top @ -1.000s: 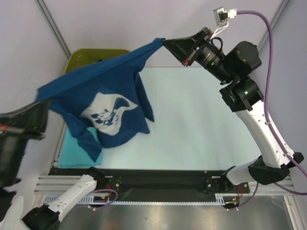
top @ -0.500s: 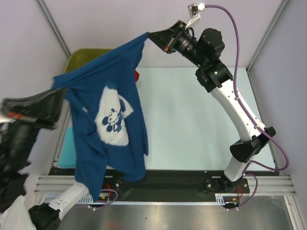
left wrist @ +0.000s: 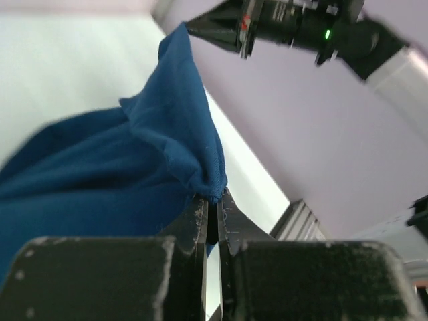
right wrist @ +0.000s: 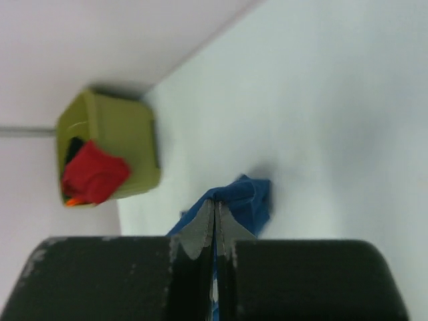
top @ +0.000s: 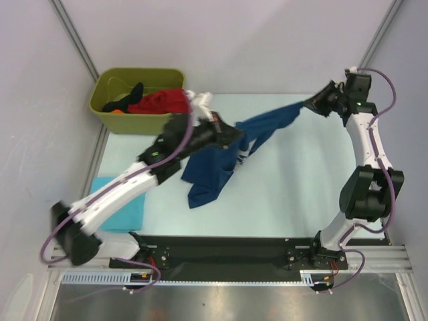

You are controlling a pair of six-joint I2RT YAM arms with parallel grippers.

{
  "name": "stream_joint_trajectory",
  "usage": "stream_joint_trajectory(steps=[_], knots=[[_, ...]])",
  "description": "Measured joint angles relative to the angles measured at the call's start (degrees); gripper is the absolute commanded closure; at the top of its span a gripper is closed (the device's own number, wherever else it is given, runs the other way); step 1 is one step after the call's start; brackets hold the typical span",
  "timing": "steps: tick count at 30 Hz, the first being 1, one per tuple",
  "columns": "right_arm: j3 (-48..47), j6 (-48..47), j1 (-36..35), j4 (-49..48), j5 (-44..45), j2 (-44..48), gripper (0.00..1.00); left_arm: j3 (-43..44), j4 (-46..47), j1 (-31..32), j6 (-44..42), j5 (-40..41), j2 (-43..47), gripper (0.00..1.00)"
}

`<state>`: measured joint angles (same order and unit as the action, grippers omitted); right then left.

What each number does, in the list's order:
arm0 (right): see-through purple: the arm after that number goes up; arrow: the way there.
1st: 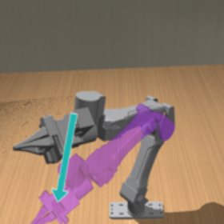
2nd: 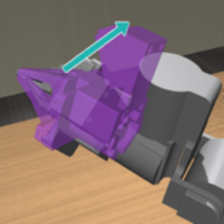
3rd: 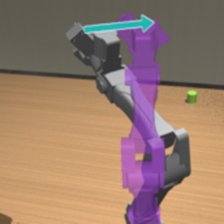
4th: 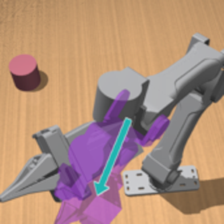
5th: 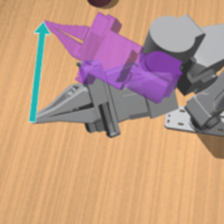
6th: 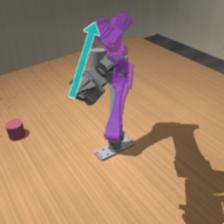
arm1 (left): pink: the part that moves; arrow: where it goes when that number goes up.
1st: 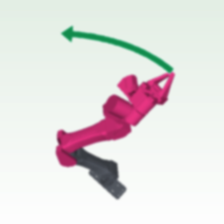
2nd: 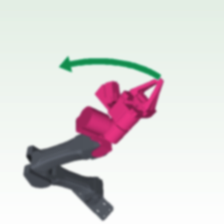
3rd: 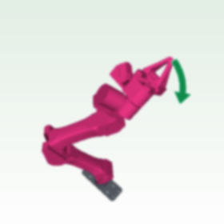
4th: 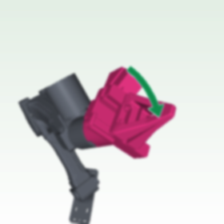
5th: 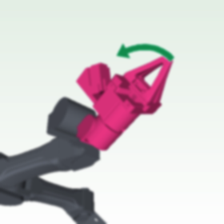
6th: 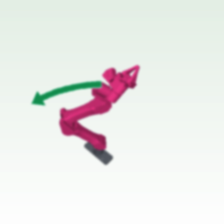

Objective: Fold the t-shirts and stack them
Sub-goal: Flatten the tshirt out

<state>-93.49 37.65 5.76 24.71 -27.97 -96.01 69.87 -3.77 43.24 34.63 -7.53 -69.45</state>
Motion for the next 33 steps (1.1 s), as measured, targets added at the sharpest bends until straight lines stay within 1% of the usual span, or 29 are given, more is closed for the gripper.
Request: stream_joint_trajectory(steps=[3, 6, 7, 8, 9, 11, 12, 13, 14, 15, 16, 17, 20, 21, 23, 24, 25, 26, 27, 28, 29, 30, 33], knots=[[1.86, -3.87, 5.38, 4.94, -0.87, -3.72, 1.00, 2.93, 3.76, 3.87, 1.42, -1.25, -11.52, 1.00], [2.01, -8.15, 8.96, 9.84, -0.11, -8.70, 1.00, 10.43, 4.15, 8.15, 2.43, -2.80, -23.43, 1.00], [2.01, -9.49, 9.94, 11.63, 0.35, -10.36, 0.98, 13.16, 3.91, 9.55, 2.54, -3.43, -26.77, 0.88], [1.97, -10.71, 10.73, 13.33, 0.90, -11.72, 0.98, 15.58, 3.26, 10.82, 2.62, -4.22, -29.66, 0.74], [1.62, -11.98, 11.45, 15.37, 1.86, -13.16, 0.92, 18.62, 2.05, 11.85, 2.45, -5.29, -32.26, 0.52], [-0.76, -14.14, 12.35, 19.61, 3.98, -15.91, 0.85, 27.02, -2.49, 13.18, 2.38, -8.09, -37.68, 0.44], [-2.67, -15.28, 12.57, 21.44, 5.27, -17.49, 0.74, 31.47, -4.79, 13.79, 1.77, -8.87, -40.17, 0.38], [-4.92, -16.04, 12.63, 23.41, 6.60, -18.91, 0.66, 33.81, -6.34, 14.05, 1.14, -9.25, -41.35, 0.31], [-7.61, -16.96, 12.59, 25.57, 8.20, -20.41, 0.59, 35.04, -8.33, 14.12, 0.09, -9.25, -41.79, 0.22], [-10.80, -18.34, 12.31, 27.58, 10.38, -21.88, 0.45, 35.01, -10.38, 13.92, -0.94, -9.20, -41.24, 0.10], [-12.39, -18.93, 12.11, 28.41, 11.69, -22.53, 0.41, 34.05, -11.96, 13.55, -1.88, -9.20, -40.33, 0.07], [-14.38, -19.89, 11.67, 29.70, 14.16, -22.99, 0.40, 31.65, -12.98, 12.68, -2.64, -9.18, -38.42, 0.04], [-17.46, -21.40, 10.45, 32.63, 18.60, -22.93, 0.34, 22.32, -15.78, 8.24, -3.50, -9.62, -30.21, 0.05], [-18.14, -21.70, 9.86, 33.16, 20.13, -22.86, 0.34, 18.27, -16.55, 5.40, -3.21, -10.21, -26.14, 0.08], [-18.78, -22.01, 8.00, 34.10, 23.02, -22.58, 0.34, 10.23, -16.81, -1.53, -2.45, -10.97, -17.44, 0.10], [-18.99, -22.05, 6.38, 34.53, 24.13, -22.36, 0.34, 6.27, -18.05, -5.31, -1.81, -10.88, -12.46, 0.14], [-19.21, -22.05, 4.22, 34.82, 25.20, -22.03, 0.34, 2.71, -18.38, -9.22, -1.46, -10.58, -7.67, 0.16], [-19.39, -21.92, 1.57, 34.67, 26.12, -21.75, 0.34, 0.02, -19.08, -11.96, -1.18, -10.36, -3.89, 0.18], [-19.45, -21.73, -1.60, 34.32, 26.73, -21.35, 0.36, -3.10, -20.37, -14.51, -0.90, -10.27, 0.72, 0.25], [-19.50, -21.62, -5.84, 33.59, 26.95, -20.85, 0.38, -5.92, -21.51, -16.13, -0.28, -10.29, 4.81, 0.28], [-19.50, -21.03, -7.17, 32.70, 27.06, -20.70, 0.40, -8.61, -21.81, -17.29, 0.00, -10.38, 8.11, 0.29], [-19.43, -20.46, -14.62, 31.06, 26.93, -20.04, 0.41, -11.76, -22.99, -18.82, 0.44, -10.93, 11.82, 0.31], [-17.73, -18.51, -29.79, 23.69, 25.64, -18.99, 0.43, -19.23, -27.56, -23.26, 1.70, -11.04, 20.13, 0.33]])
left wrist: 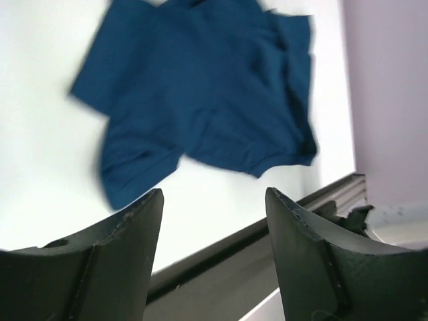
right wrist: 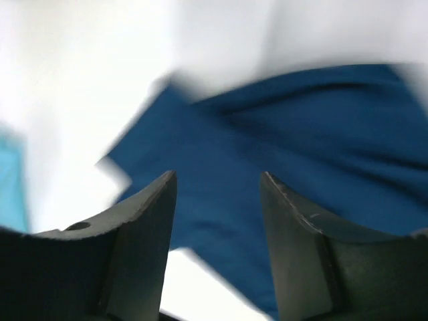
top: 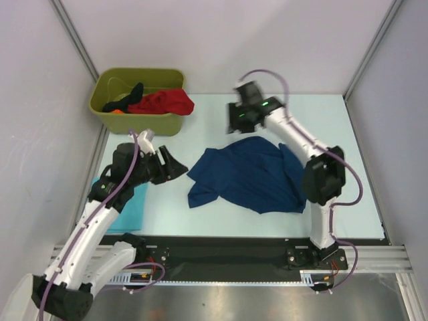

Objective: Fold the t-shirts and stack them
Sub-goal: Flatten the tshirt out

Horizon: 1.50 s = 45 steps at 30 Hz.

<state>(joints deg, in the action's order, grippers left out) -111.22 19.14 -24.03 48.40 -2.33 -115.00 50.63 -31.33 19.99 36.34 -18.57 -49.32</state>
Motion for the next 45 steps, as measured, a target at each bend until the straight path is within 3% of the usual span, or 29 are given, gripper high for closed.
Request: stream_joint_trajectory(steps=[4, 8, 11, 15, 27, 32, 35, 40, 41, 43, 45], knots=[[1.07, 1.90, -16.15, -7.58, -0.90, -1.51, 0.42, -1.68, -6.08, -3.82, 0.63, 2.01, 4.74, 0.35], [-9.22, 2.95, -24.24, -7.87, -1.14, -11.72, 0.42, 0.68, -10.75, -6.21, -0.02, 6.86, 7.72, 0.40], [-16.52, 3.10, -25.83, -5.95, -0.26, -19.96, 0.43, 2.84, -13.29, -6.71, -0.72, 10.82, 10.14, 0.41], [-17.25, 3.10, -26.23, -1.81, 2.01, -25.14, 0.49, 2.56, -16.04, -6.84, -0.92, 14.01, 15.37, 0.39], [-15.87, 3.37, -28.28, -0.85, 4.04, -26.16, 0.53, -1.95, -19.50, -6.91, -1.44, 15.19, 15.69, 0.36], [-15.85, 3.78, -29.14, -1.53, 4.55, -26.25, 0.54, -2.03, -19.58, -6.95, -1.92, 14.97, 16.02, 0.30], [-15.89, 3.87, -29.40, -1.73, 4.98, -27.04, 0.66, -2.25, -19.71, -6.99, -2.21, 14.75, 16.02, 0.24], [-17.75, 4.35, -29.73, -1.33, 7.67, -28.81, 0.69, -2.67, -19.80, -7.02, -2.36, 13.40, 15.96, 0.16], [-17.86, 4.31, -29.81, -1.33, 8.28, -28.89, 0.82, -2.95, -19.78, -7.02, -2.34, 13.20, 15.96, 0.16], [-18.18, 4.15, -29.90, -0.81, 10.36, -29.05, 0.97, -3.87, -19.78, -7.04, -2.34, 12.41, 15.96, 0.21], [-19.17, 4.79, -29.73, 0.72, 11.56, -29.11, 1.00, -5.68, -18.93, -7.06, -2.23, 10.91, 15.78, 0.30]])
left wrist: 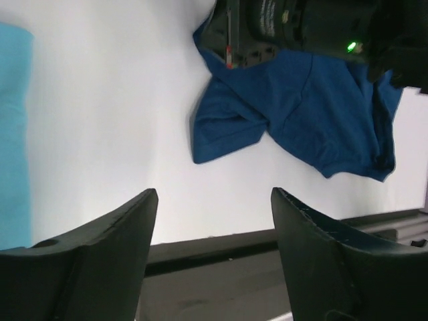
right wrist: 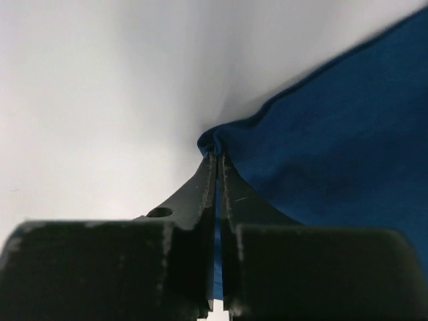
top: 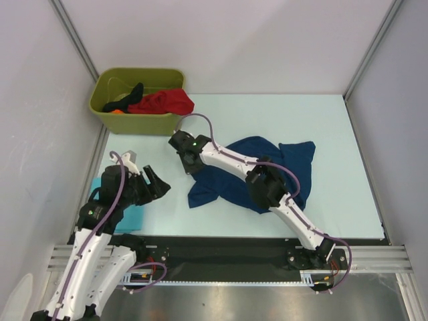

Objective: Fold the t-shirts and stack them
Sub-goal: Flatten the tshirt out

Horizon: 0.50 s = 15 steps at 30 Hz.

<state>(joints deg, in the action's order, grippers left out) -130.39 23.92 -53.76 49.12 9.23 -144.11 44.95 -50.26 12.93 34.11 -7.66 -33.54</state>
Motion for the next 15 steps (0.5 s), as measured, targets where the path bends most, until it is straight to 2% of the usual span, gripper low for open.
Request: stream_joint_trajectory(steps=[1, 2, 4, 6, 7, 8, 11, 15], knots=[[-0.24, 0.13, 0.26, 0.68, 0.42, 0.04, 1.00, -1.20, 0.76, -0.04, 0.17, -1.03, -0.37, 0.35], [-0.15, 0.39, 0.74, 1.18, 0.63, 0.61, 1.00, -2.95, 2.25, -0.04, 0.55, -2.34, -0.96, 0.47], [3.13, 0.33, 2.32, 1.18, 0.00, 3.69, 1.00, -6.75, 5.57, -0.04, 1.53, -5.07, -3.13, 0.54], [7.63, -0.22, 4.52, 1.79, -1.86, 9.35, 1.00, -10.69, 9.51, 0.44, 2.34, -7.32, -6.21, 0.56], [8.90, -0.50, 5.73, 2.21, -3.10, 12.09, 1.00, -11.74, 10.82, 0.90, 2.49, -7.85, -8.26, 0.53], [9.77, -0.83, 7.23, 2.86, -4.50, 15.52, 1.00, -12.35, 12.35, 1.84, 2.56, -8.22, -10.75, 0.42], [10.25, -2.03, 11.72, 3.93, -8.48, 26.16, 1.00, -11.65, 17.31, 5.57, 2.34, -9.09, -20.79, 0.18], [13.77, -2.73, 16.28, 5.03, -11.21, 41.42, 1.00, -10.19, 22.62, 7.52, 2.43, -9.70, -32.26, 0.16]])
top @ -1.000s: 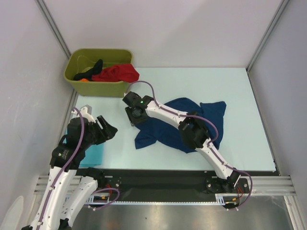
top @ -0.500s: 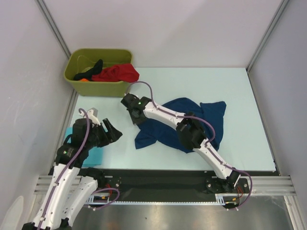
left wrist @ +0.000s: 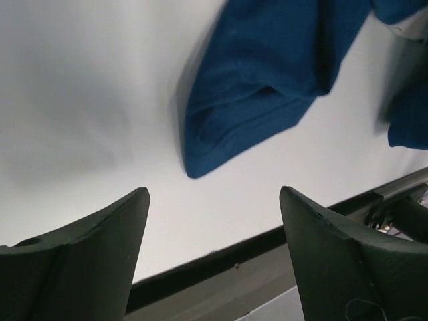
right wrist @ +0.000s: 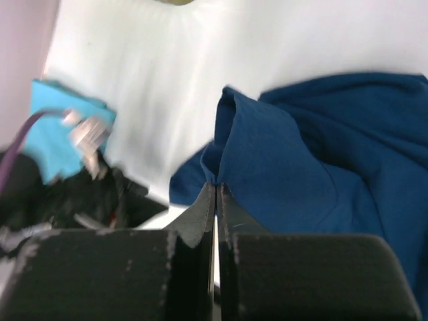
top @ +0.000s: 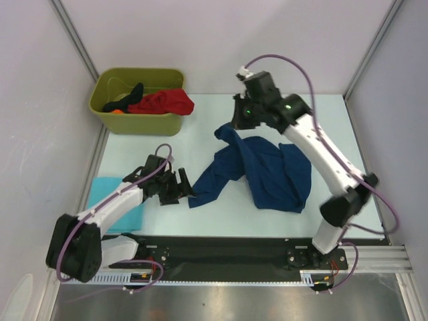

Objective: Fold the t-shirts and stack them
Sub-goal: Flatten the tshirt out

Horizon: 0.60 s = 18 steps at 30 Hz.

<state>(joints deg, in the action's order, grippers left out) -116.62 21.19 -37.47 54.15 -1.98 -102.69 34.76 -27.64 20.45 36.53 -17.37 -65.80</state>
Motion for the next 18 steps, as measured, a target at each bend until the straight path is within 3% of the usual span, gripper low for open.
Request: stream_joint_trajectory(steps=[4, 7, 12, 13, 18], knots=[[9.75, 0.98, 1.31, 2.86, -0.96, 14.45, 1.00, 2.40, 2.67, 0.66, -0.55, 0.28, -8.79, 0.20], [15.82, 2.80, 3.91, 5.27, -1.20, 22.36, 1.00, 5.03, 4.15, 2.14, -1.16, 0.37, -15.02, 0.35], [19.30, 4.22, 14.56, 8.79, 0.31, 31.50, 1.00, 8.28, 5.95, 3.39, -2.56, -0.13, -22.12, 0.79], [19.08, 4.04, 17.11, 9.33, 0.46, 33.40, 1.00, 8.92, 5.64, 3.43, -3.28, 0.35, -23.12, 1.00], [17.94, 3.65, 29.35, 9.90, 1.05, 35.98, 1.00, 13.42, -0.72, 3.43, -6.12, 6.86, -22.97, 1.00]])
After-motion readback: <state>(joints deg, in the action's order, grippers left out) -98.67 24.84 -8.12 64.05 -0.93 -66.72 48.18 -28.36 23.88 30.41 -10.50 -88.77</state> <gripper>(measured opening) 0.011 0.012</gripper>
